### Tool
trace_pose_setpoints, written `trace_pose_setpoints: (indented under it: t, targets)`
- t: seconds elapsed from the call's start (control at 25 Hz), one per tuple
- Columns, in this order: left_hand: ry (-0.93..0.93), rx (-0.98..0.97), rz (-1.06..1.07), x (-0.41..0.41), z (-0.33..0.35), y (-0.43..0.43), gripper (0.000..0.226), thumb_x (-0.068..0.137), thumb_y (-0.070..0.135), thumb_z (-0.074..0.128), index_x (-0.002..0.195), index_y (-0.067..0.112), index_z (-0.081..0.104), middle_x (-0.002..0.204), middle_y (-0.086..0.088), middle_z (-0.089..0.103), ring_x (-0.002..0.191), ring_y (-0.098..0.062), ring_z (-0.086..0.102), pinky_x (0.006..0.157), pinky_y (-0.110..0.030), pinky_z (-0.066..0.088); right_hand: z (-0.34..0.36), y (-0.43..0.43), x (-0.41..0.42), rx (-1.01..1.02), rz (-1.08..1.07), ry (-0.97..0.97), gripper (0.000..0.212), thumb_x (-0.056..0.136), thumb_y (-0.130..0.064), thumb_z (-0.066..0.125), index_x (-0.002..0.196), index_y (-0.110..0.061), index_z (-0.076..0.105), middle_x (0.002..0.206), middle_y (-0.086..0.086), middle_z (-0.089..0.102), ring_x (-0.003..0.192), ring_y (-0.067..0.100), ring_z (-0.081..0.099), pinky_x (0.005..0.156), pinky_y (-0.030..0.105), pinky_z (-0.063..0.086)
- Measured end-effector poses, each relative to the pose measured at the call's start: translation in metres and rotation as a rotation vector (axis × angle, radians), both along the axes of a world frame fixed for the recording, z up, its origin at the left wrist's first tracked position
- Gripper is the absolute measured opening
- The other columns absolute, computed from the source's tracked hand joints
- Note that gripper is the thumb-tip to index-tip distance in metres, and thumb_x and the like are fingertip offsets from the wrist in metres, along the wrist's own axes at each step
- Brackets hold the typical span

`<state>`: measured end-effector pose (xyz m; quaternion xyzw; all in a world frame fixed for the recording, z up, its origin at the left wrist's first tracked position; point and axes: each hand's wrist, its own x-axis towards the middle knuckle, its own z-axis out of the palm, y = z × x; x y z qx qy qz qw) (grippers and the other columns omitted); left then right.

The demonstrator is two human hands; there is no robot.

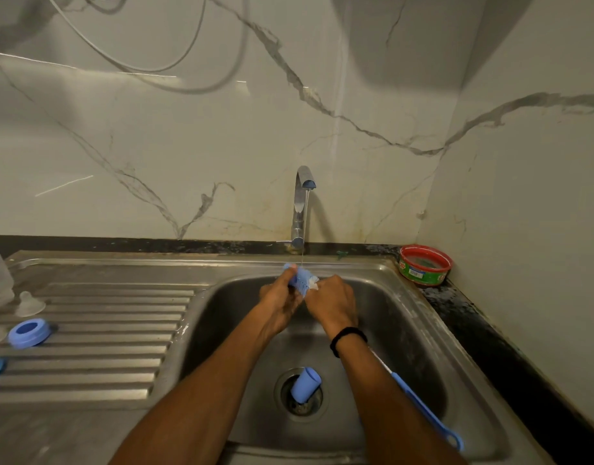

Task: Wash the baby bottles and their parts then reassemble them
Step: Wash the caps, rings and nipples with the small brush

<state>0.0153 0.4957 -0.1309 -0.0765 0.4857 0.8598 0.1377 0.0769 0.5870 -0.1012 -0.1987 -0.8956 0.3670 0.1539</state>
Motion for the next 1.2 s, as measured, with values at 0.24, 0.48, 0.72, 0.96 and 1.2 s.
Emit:
trace_pose_setpoints:
  t: [0.24, 0.48, 0.72, 0.96, 1.2]
  targets:
    - [0.015, 0.050, -0.118, 0.002, 0.007, -0.006, 0.036, 0.092, 0.024, 0.070, 0.115, -0.003, 0.065, 0.103, -0.020, 0.075, 0.089, -0.025, 0.076, 0.072, -0.033, 0.063, 0.001, 0.002, -0.001, -0.028, -0.004, 0.014, 0.032, 0.091, -0.043, 0.064, 0.097, -0.012, 0.069, 0.078, 0.003, 0.065, 0.065, 0.014, 0.059, 0.051, 0.024, 0.044]
    - [0.026, -0.014, -0.042, -0.007, 0.002, -0.003, 0.036, 0.092, 0.025, 0.071, 0.116, -0.001, 0.066, 0.104, -0.018, 0.075, 0.092, -0.026, 0.076, 0.082, -0.038, 0.062, 0.003, 0.003, -0.001, -0.045, -0.012, 0.019, 0.031, 0.090, -0.043, 0.065, 0.099, -0.013, 0.068, 0.082, 0.003, 0.065, 0.071, 0.017, 0.062, 0.056, 0.026, 0.046]
    - [0.038, 0.012, -0.063, -0.007, 0.002, -0.004, 0.035, 0.094, 0.026, 0.068, 0.118, 0.000, 0.065, 0.105, -0.017, 0.075, 0.095, -0.025, 0.075, 0.080, -0.035, 0.062, 0.009, 0.002, 0.002, -0.071, -0.013, 0.025, 0.030, 0.093, -0.042, 0.062, 0.093, -0.012, 0.067, 0.074, 0.002, 0.060, 0.061, 0.011, 0.054, 0.049, 0.021, 0.039]
    - [0.003, -0.092, 0.222, -0.012, -0.003, -0.002, 0.027, 0.088, 0.025, 0.076, 0.099, 0.002, 0.067, 0.101, -0.015, 0.073, 0.091, -0.025, 0.073, 0.096, -0.042, 0.056, 0.006, -0.005, 0.002, -0.021, 0.001, -0.061, 0.036, 0.086, -0.039, 0.071, 0.110, -0.012, 0.065, 0.094, 0.006, 0.066, 0.080, 0.019, 0.064, 0.061, 0.028, 0.052]
    - [0.021, -0.190, 0.293, -0.016, -0.007, 0.005, 0.025, 0.086, 0.027, 0.079, 0.087, 0.005, 0.067, 0.094, -0.014, 0.074, 0.085, -0.022, 0.073, 0.084, -0.034, 0.059, 0.019, -0.002, 0.010, 0.029, -0.041, -0.107, 0.038, 0.088, -0.038, 0.069, 0.114, -0.011, 0.061, 0.091, 0.004, 0.059, 0.080, 0.019, 0.060, 0.064, 0.030, 0.049]
